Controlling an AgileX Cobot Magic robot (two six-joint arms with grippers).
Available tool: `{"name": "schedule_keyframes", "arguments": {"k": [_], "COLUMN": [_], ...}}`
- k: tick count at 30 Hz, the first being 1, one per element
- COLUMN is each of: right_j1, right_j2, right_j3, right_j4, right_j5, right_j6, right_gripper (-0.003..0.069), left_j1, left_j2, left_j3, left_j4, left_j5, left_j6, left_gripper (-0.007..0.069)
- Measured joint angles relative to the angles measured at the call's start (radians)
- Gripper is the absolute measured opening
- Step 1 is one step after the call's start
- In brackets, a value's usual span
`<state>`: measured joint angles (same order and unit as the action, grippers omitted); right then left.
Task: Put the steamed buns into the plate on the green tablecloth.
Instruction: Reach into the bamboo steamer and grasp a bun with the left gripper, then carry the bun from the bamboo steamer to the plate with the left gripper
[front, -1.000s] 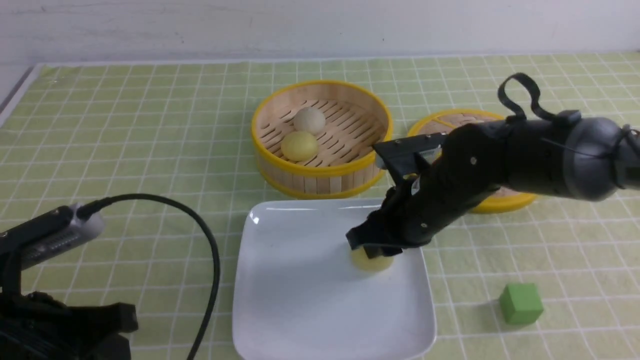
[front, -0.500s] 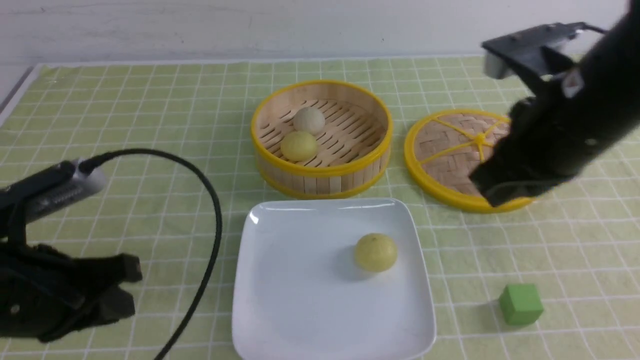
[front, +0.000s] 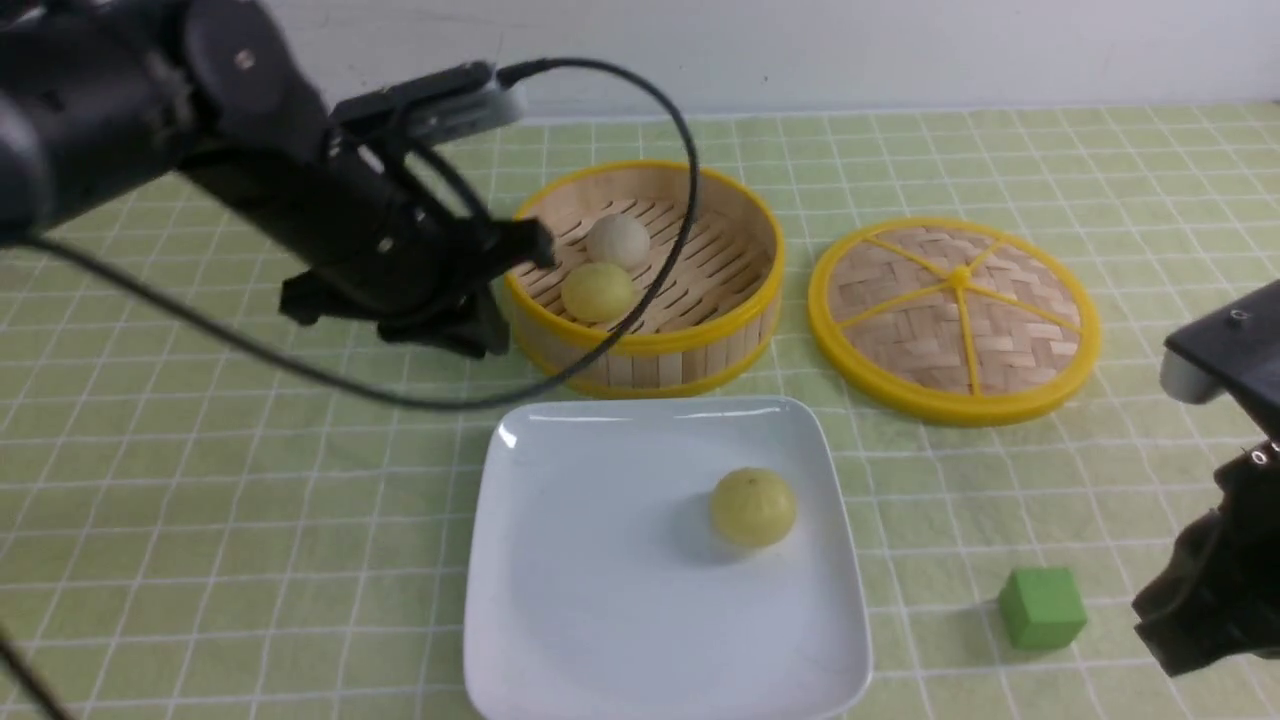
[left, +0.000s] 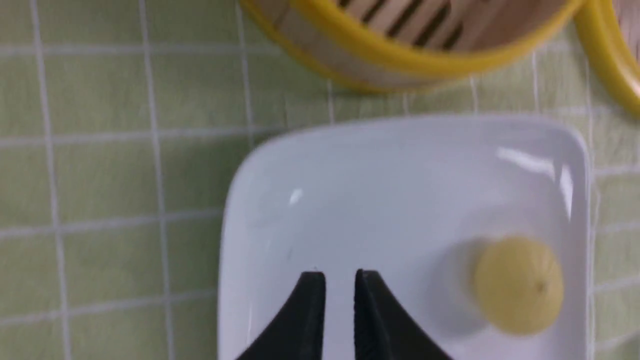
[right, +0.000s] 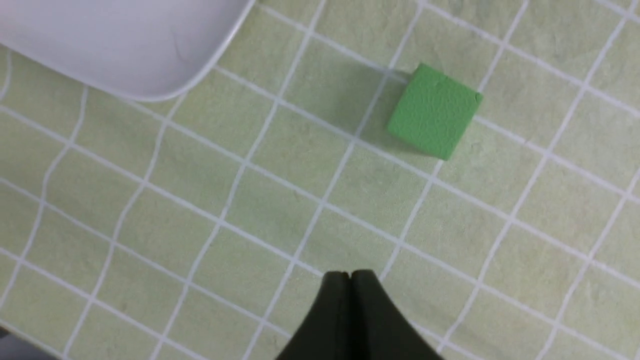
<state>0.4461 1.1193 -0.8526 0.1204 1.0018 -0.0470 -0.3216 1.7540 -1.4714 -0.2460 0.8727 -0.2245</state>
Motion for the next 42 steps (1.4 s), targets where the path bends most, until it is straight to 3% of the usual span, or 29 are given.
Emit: {"name": "schedule_keyframes", "arguments": {"k": [5, 8, 14, 17, 19, 23, 26, 36, 39, 42], "right_j1": [0.0, 0.0, 0.0, 0.0, 0.0, 0.0, 0.0, 0.0, 0.0, 0.0], "right_j2": [0.0, 0.0, 0.0, 0.0, 0.0, 0.0, 0.0, -0.001, -0.003, -0.003], "right_j3": [0.0, 0.0, 0.0, 0.0, 0.0, 0.0, 0.0, 0.0, 0.0, 0.0], "right_j4": [0.0, -0.001, -0.013, -0.014, -0.014, -0.018, -0.028, -0.034, -0.033, -0.033], "right_j5": [-0.027, -0.036, -0.053, -0.058, -0.067, -0.071, -0.07, -0.069, -0.069, -0.071], "right_j6": [0.0, 0.0, 0.0, 0.0, 0.0, 0.0, 0.0, 0.003, 0.003, 0.003], "right_gripper": [-0.001, -0.0008, -0.0006, -0.0003, -0.0002, -0.0001, 0.0001, 0.0006, 0.001, 0.0013], "left_j1": [-0.001, -0.001, -0.001, -0.001, -0.001, -0.001, -0.001, -0.003, -0.003, -0.007], "left_j2": [0.235, 0.351, 0.505, 0.536, 0.561, 0.581, 0.558, 0.273, 0.174, 0.106], "left_j3": [-0.308, -0.446, -0.612, -0.634, -0.638, -0.638, -0.638, -0.643, -0.532, -0.325], "left_j4": [0.043, 0.042, 0.04, 0.04, 0.04, 0.04, 0.041, 0.204, 0.258, 0.217], "left_j5": [0.038, 0.072, 0.11, 0.107, 0.098, 0.096, 0.103, 0.348, 0.357, 0.36], "left_j6": [-0.054, -0.017, 0.042, 0.059, 0.066, 0.065, 0.069, 0.072, 0.076, 0.055], "left_gripper": [0.0351, 0.0408, 0.0424, 0.041, 0.0356, 0.0134, 0.0028, 0.0018, 0.0018, 0.0018]}}
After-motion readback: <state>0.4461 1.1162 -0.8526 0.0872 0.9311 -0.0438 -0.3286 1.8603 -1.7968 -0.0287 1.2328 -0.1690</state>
